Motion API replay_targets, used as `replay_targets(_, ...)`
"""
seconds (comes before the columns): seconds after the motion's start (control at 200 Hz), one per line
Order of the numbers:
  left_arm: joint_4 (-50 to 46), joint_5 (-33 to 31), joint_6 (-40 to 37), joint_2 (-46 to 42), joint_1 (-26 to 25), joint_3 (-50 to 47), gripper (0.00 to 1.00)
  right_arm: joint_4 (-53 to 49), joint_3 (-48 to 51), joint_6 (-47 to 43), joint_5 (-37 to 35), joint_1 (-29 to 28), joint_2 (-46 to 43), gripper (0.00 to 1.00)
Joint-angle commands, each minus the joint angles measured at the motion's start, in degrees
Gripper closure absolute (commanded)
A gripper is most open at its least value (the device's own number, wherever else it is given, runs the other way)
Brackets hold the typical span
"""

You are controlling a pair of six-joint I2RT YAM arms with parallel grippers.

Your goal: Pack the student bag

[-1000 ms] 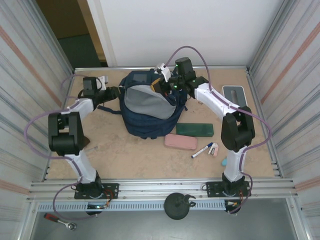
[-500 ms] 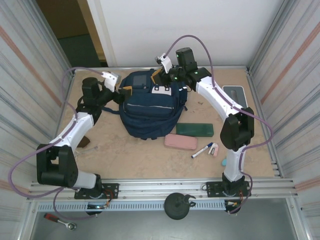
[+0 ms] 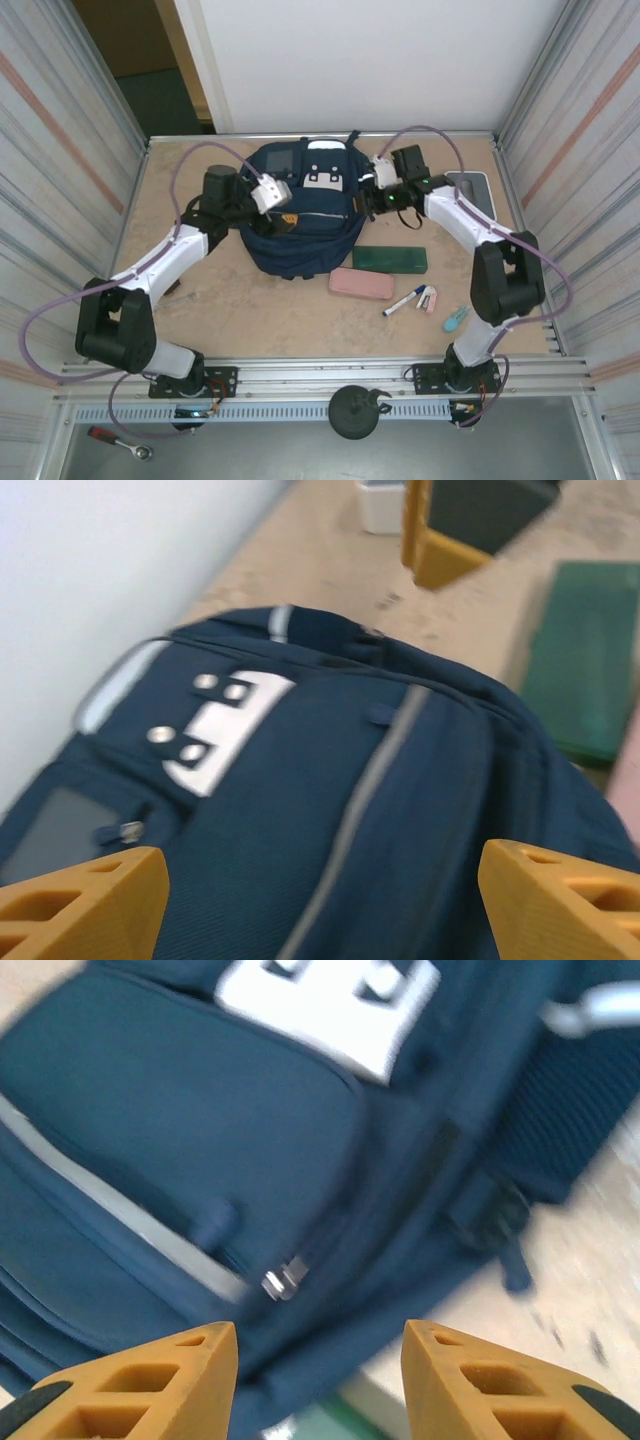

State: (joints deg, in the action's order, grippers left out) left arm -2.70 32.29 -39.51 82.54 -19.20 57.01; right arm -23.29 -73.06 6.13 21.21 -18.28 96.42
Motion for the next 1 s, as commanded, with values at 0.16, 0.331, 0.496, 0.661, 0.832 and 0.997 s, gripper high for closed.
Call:
replay_targets(0.16, -15.32, 0.72, -12.70, 6.02, -3.36, 4.13, 0.19, 2.75, 7.34, 4.02, -0.96, 1.23, -6.52, 0.54)
replay_targets(0.331, -17.75, -1.21, -13.33, 10.24, -3.67, 7.75, 0.23, 3.85, 8.53, 4.85, 0.20, 1.19, -6.18, 0.54)
replay_targets(0.496, -19.80, -3.46, -12.63, 13.05, -3.92, 11.14, 0.36, 3.46, 9.23, 4.69, -0.12, 1.06, -6.58, 0.54)
replay_targets(0.661, -19.15, -4.82, -11.35, 12.97, -4.00, 11.89, 0.59, 1.55, 10.08, 4.84, -1.40, 1.21, -7.76, 0.54)
replay_targets(0.832, -18.26, -5.37, -10.86, 11.59, -4.60, 10.60, 0.76, 1.05, 12.22, 5.65, -2.17, 1.75, -9.55, 0.52)
replay_targets(0.997, -18.05, -7.38, -9.59, 10.26, -5.49, 8.69, 0.87, 0.46, 12.82, 5.91, -2.46, 2.28, -9.26, 0.52)
